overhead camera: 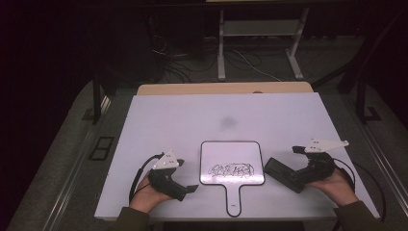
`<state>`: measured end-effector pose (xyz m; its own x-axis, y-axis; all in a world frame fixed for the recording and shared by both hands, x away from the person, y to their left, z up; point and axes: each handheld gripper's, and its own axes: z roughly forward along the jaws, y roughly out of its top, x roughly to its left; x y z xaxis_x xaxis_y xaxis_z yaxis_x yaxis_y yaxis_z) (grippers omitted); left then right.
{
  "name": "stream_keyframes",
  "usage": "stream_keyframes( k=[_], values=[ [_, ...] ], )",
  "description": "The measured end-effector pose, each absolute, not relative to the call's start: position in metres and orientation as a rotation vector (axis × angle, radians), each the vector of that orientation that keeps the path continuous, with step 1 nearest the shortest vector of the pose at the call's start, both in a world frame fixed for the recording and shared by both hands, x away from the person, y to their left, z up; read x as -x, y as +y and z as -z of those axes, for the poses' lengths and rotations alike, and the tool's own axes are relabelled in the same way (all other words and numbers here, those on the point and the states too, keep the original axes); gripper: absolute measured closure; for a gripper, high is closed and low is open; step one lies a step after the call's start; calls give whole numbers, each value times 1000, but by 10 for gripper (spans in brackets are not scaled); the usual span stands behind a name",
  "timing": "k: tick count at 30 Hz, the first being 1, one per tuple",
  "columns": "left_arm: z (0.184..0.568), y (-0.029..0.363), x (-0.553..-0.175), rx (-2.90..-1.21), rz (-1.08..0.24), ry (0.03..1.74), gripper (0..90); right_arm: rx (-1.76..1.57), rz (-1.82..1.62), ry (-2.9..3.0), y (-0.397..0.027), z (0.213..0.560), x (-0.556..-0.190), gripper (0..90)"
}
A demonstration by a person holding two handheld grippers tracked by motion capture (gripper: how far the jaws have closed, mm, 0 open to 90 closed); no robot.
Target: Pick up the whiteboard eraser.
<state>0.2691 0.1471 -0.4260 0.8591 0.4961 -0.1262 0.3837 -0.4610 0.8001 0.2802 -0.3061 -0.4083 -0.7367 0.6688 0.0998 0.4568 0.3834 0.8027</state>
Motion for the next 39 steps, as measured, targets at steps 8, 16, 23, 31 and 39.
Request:
stream_keyframes(
  k=[8,16,23,31,39],
  values=[
    [427,147,-269,-2116,-154,621,0,-996,-1244,2422,-310,407,-287,0],
    [429,145,-270,-2112,-143,631,0,-993,-1242,2455,-310,408,-295,0],
    [428,147,-269,-2112,-150,633,0,-993,-1222,2503,-310,412,-296,0],
    [427,148,-268,-2112,-156,638,0,-988,-1157,2553,-307,418,-291,0],
    [428,148,-268,-2110,-150,642,0,-974,-1123,2573,-307,420,-285,0]
  ],
)
